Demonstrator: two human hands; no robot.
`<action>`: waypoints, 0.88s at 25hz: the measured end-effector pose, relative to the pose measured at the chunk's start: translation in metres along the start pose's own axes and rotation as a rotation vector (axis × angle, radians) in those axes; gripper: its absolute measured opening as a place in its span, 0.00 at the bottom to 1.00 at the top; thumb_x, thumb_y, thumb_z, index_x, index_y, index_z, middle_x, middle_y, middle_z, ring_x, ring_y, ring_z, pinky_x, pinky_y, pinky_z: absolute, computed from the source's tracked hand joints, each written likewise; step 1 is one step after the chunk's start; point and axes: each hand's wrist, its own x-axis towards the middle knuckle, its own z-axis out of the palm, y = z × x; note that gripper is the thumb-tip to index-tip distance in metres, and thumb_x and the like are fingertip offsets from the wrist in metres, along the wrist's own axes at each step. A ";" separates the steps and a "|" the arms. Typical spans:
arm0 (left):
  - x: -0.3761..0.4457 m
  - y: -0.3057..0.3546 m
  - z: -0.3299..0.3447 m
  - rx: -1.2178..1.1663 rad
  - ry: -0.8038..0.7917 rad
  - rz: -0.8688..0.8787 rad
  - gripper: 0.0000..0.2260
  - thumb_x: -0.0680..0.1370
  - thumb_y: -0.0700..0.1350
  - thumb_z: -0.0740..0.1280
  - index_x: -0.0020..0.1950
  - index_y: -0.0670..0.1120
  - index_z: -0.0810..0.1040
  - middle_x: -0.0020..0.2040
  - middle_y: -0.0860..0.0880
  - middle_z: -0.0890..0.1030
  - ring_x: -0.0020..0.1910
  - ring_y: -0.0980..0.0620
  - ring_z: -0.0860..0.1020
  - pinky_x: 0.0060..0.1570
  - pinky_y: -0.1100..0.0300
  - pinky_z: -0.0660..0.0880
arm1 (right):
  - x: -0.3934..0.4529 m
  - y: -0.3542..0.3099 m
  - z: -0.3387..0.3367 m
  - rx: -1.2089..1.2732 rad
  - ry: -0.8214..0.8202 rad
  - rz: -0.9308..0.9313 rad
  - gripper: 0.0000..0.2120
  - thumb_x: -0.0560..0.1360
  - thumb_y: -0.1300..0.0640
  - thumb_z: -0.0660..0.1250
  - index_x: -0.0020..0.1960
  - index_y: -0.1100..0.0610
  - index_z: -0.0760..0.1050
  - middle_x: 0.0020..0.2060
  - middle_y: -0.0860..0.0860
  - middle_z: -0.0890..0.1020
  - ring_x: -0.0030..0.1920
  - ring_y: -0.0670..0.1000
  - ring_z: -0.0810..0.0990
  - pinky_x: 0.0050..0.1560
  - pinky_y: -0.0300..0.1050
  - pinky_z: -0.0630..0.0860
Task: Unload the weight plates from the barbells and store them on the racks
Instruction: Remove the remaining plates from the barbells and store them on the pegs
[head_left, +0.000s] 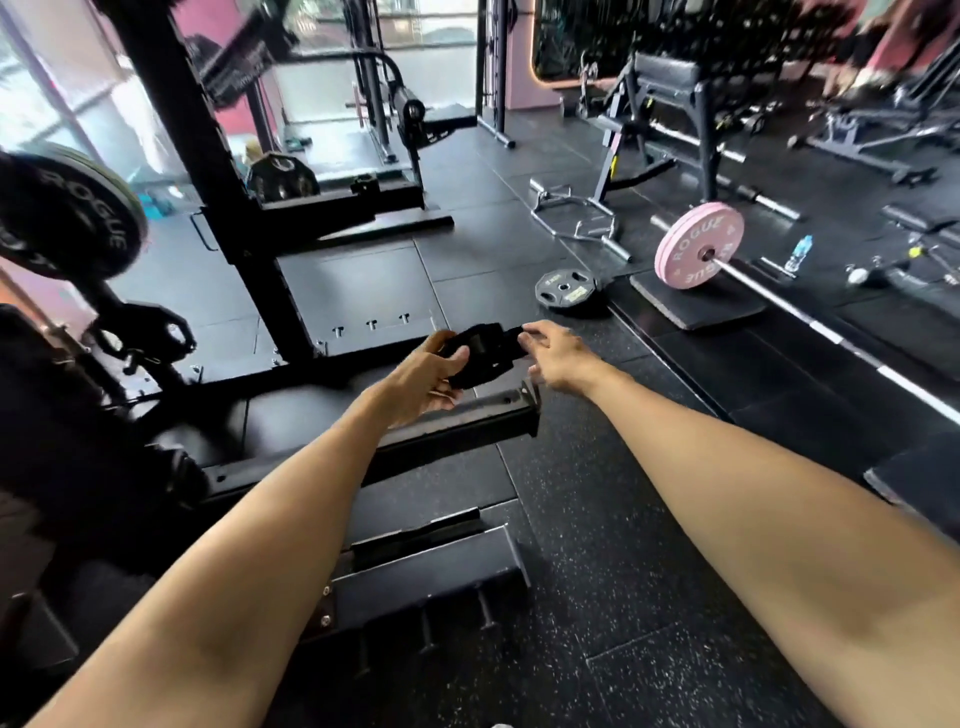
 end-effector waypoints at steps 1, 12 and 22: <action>-0.025 0.010 0.003 -0.030 0.015 0.037 0.01 0.83 0.46 0.60 0.53 0.53 0.69 0.40 0.43 0.73 0.28 0.49 0.71 0.24 0.64 0.70 | -0.022 -0.013 -0.006 0.034 0.011 -0.030 0.19 0.81 0.52 0.60 0.69 0.59 0.68 0.62 0.58 0.79 0.47 0.52 0.77 0.42 0.44 0.77; -0.300 0.123 0.015 -0.031 0.320 0.212 0.16 0.80 0.61 0.54 0.51 0.48 0.63 0.29 0.49 0.78 0.26 0.52 0.72 0.36 0.56 0.71 | -0.278 -0.186 -0.032 0.417 -0.118 -0.255 0.12 0.82 0.53 0.58 0.61 0.58 0.65 0.46 0.62 0.81 0.39 0.59 0.83 0.45 0.53 0.81; -0.459 0.159 -0.003 -0.034 0.315 0.199 0.28 0.76 0.65 0.49 0.49 0.42 0.73 0.29 0.47 0.78 0.27 0.50 0.74 0.33 0.60 0.69 | -0.424 -0.272 -0.016 0.370 -0.086 -0.374 0.20 0.81 0.50 0.60 0.65 0.64 0.66 0.40 0.60 0.80 0.39 0.58 0.84 0.36 0.46 0.80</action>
